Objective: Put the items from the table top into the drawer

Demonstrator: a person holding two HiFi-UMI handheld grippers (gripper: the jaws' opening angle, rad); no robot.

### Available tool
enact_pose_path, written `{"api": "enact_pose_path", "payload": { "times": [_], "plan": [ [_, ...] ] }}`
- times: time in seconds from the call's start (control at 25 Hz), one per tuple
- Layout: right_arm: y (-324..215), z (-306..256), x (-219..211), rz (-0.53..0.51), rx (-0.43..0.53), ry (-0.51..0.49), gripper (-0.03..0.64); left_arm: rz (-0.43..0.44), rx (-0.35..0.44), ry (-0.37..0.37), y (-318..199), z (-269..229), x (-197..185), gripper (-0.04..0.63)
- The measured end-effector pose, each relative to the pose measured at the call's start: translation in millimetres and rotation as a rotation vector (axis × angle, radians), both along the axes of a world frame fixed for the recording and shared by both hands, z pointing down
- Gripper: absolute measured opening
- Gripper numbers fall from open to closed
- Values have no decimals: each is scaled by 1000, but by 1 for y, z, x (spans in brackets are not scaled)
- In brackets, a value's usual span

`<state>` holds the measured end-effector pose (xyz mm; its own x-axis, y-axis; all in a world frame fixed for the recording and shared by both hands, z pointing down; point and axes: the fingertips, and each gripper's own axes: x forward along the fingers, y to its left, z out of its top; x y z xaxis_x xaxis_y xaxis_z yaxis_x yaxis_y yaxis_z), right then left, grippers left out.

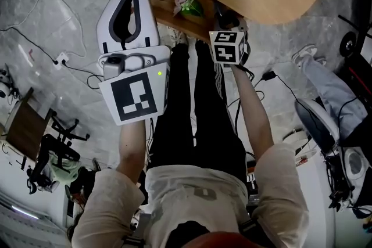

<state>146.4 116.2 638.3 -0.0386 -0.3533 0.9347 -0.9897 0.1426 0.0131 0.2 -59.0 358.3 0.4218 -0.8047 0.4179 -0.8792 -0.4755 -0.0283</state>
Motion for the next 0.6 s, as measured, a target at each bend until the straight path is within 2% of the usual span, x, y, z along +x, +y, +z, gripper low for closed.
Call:
{"api": "enact_pose_path", "payload": {
  "times": [0.2,0.32,0.6],
  "plan": [
    [1,10,6,86,-13,-15,166,9,2,-14,1,0,-5,8],
    [3,12,3,84,-20,-36,233,2,4,-25,0,1,-12,8],
    [9,7,-9,74,-20,-53,238,-2,17,-12,4,-4,-16,8]
  ]
}}
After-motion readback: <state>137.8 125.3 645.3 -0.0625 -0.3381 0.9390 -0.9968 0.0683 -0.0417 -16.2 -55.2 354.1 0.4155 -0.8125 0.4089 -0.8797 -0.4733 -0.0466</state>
